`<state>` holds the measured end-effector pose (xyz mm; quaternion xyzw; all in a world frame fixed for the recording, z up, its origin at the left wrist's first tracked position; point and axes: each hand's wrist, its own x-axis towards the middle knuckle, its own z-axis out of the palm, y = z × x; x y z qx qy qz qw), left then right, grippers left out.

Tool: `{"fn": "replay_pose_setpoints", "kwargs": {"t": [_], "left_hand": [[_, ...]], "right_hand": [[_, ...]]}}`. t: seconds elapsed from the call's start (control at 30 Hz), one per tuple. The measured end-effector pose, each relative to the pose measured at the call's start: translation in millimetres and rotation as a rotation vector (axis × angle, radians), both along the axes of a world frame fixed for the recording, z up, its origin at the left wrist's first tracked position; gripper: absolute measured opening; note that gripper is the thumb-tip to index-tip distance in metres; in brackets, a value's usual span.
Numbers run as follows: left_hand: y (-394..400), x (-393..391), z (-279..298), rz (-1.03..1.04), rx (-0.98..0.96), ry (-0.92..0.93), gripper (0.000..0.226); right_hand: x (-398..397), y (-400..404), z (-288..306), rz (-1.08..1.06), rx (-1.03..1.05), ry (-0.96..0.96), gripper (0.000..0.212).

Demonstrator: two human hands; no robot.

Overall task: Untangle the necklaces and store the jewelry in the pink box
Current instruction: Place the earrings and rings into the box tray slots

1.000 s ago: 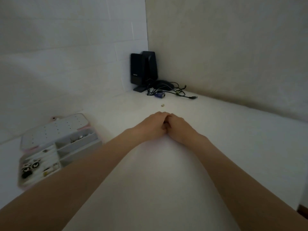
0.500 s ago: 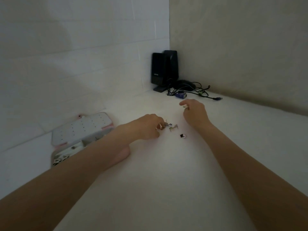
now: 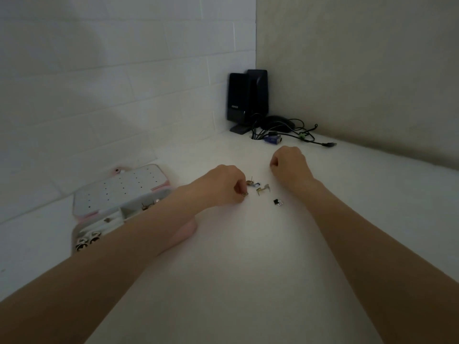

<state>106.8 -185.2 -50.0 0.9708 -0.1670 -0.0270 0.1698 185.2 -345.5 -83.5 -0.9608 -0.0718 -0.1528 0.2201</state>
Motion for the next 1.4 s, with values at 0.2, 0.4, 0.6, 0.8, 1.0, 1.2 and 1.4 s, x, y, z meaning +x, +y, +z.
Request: {"fn": "replay_pose_setpoints", "kwargs": {"t": [0.2,0.4,0.6,0.8,1.0,1.2,1.4], "left_hand": [[9.0,-17.5,6.4,-0.002,-0.018,-0.089,0.019],[50.1,-45.6,14.0,0.247,-0.566,-0.219,0.012],[102.2,-67.5,13.2,0.398,-0.928,-0.077,0.010],[133.1,-78.7,11.3,0.335,-1.045,-0.049,0.005],[164.8,-91.4,10.0,0.244,-0.913,-0.295,0.017],[186.2,-100.0,4.1,0.179,-0.660,-0.540,0.025],[187.8,-98.9,-1.5,0.207,-0.619,-0.556,0.016]], "right_hand": [[-53.5,21.7,21.6,0.226,0.577,0.061,0.013],[-88.1,74.9,30.2,0.386,0.824,0.105,0.020],[-100.0,127.7,26.4,0.449,0.670,-0.119,0.019],[-112.1,156.0,28.8,0.645,0.526,-0.360,0.021],[-124.3,176.2,48.8,0.776,0.764,0.072,0.026],[-128.3,183.6,57.2,0.853,0.713,0.220,0.026],[-125.2,181.4,57.5,0.840,0.767,0.262,0.012]]}}
